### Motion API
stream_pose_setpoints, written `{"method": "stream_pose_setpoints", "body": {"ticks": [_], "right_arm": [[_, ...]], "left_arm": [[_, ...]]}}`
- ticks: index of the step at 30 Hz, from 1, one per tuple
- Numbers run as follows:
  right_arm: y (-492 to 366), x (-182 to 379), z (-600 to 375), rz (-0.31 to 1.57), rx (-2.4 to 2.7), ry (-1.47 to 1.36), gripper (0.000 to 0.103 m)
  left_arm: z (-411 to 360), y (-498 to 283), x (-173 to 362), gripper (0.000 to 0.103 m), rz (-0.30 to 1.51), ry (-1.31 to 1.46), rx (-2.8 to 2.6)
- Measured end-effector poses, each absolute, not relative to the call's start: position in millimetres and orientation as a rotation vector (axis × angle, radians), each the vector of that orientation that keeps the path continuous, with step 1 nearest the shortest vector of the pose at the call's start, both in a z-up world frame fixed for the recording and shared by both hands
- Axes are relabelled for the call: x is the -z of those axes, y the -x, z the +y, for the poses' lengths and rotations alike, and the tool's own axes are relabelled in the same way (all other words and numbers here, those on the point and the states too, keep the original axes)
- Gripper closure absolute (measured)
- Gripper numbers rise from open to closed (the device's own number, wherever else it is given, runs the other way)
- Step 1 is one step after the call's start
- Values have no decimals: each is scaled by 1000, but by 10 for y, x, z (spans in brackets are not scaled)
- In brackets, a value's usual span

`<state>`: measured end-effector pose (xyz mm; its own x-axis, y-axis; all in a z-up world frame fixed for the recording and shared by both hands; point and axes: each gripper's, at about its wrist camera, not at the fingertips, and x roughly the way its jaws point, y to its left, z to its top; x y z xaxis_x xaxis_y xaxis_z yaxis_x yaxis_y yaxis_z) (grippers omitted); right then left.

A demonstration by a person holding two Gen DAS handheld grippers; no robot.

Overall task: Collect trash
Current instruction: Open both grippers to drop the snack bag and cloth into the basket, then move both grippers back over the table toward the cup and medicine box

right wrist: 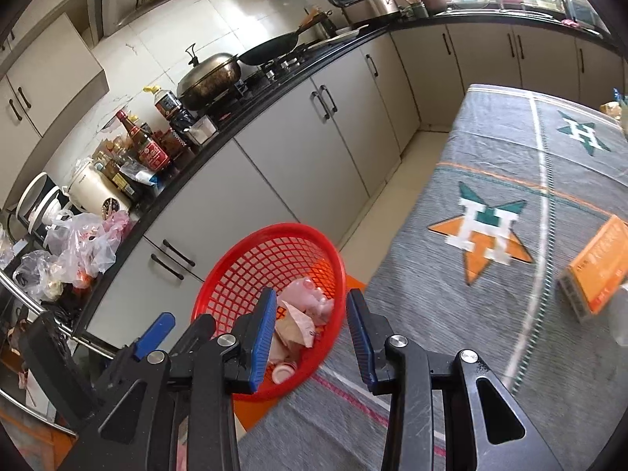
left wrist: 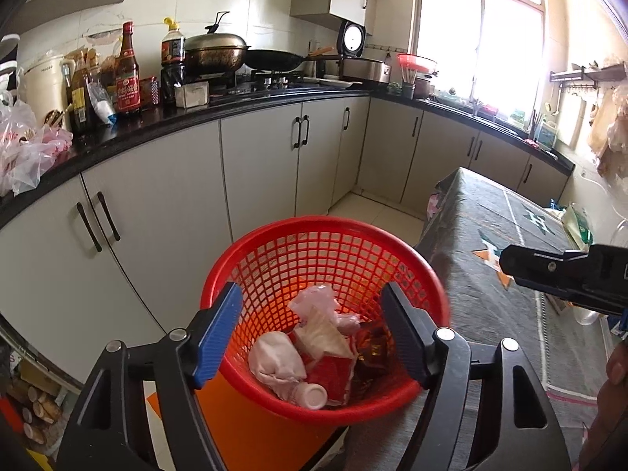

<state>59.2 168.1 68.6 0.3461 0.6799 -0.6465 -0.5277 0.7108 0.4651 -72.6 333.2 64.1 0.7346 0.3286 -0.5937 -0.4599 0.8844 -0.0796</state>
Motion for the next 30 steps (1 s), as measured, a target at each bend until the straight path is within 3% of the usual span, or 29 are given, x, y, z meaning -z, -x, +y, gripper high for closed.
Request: {"method": "stream_pose_setpoints", "body": {"ticks": [12, 30], "right_arm": [[-407, -610, 1064, 932, -771, -256, 62], [-474, -789, -787, 806, -563, -482, 61]], "left_arm": [[2847, 997, -835, 29, 599, 172, -400], [1279, 597, -934, 27, 663, -9, -92]]}}
